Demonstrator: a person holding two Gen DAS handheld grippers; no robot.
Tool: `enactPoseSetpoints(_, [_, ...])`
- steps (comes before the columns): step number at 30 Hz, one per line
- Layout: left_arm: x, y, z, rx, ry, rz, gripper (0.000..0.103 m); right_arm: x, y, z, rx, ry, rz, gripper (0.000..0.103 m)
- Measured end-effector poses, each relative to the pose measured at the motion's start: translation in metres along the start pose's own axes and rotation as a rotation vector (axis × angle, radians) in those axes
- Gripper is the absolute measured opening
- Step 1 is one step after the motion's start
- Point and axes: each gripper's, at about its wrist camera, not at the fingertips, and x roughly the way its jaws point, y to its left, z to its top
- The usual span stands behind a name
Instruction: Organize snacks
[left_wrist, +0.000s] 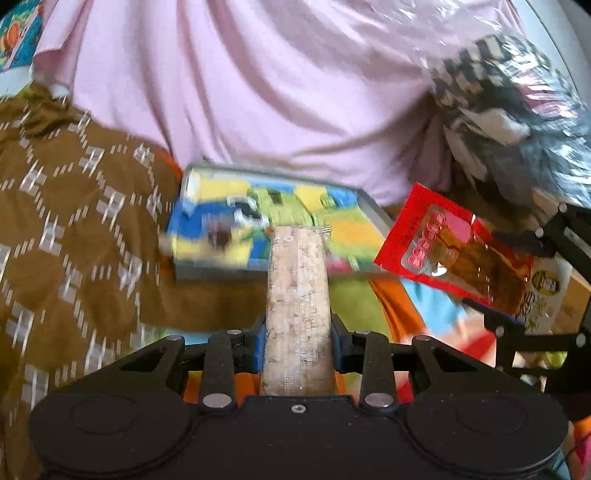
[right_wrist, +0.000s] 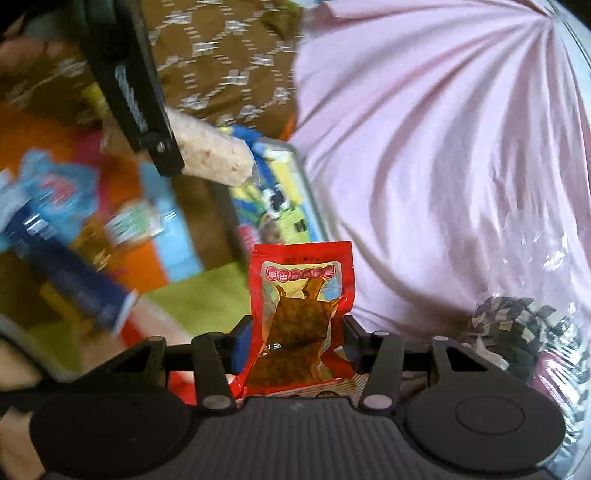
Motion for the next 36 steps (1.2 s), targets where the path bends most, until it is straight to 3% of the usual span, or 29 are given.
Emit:
enactPoseSetpoints(5, [0.056,0.005,0.046,-0.006,-0.036,0.06,0.035,0.065,-0.023,0.012,0.113,-0.006,-0.009,0.055])
enactPoseSetpoints(12, [0.138,0.007,0.093,-0.007,-0.005,0.118,0.035,0.153,-0.049,0.019,0.366,0.039,0.043,0.055])
enactPoseSetpoints(16, [0.168,0.01,0.099,-0.014,0.041,0.137,0.035,0.186,-0.051,0.019,0.446,0.072,0.102,0.055])
enactPoseSetpoints(22, [0.187,0.013,0.09,-0.007,0.08,0.154,0.035,0.201,-0.051,0.008,0.514,0.105,0.14,0.055])
enactPoseSetpoints(25, [0.191,0.014,0.085,-0.007,0.097,0.156,0.036,0.203,-0.053,0.003,0.585,0.108,0.201,0.059])
enactPoseSetpoints(26, [0.192,0.013,0.084,-0.008,0.105,0.156,0.038,0.206,-0.056,0.001,0.621,0.112,0.22,0.061])
enactPoseSetpoints(29, [0.186,0.014,0.084,-0.029,0.105,0.16,0.048,0.205,-0.066,-0.008,0.74,0.11,0.268,0.082])
enactPoseSetpoints(36, [0.157,0.016,0.09,-0.056,0.06,0.164,0.077,0.171,-0.089,-0.034,0.915,0.028,0.238,0.091])
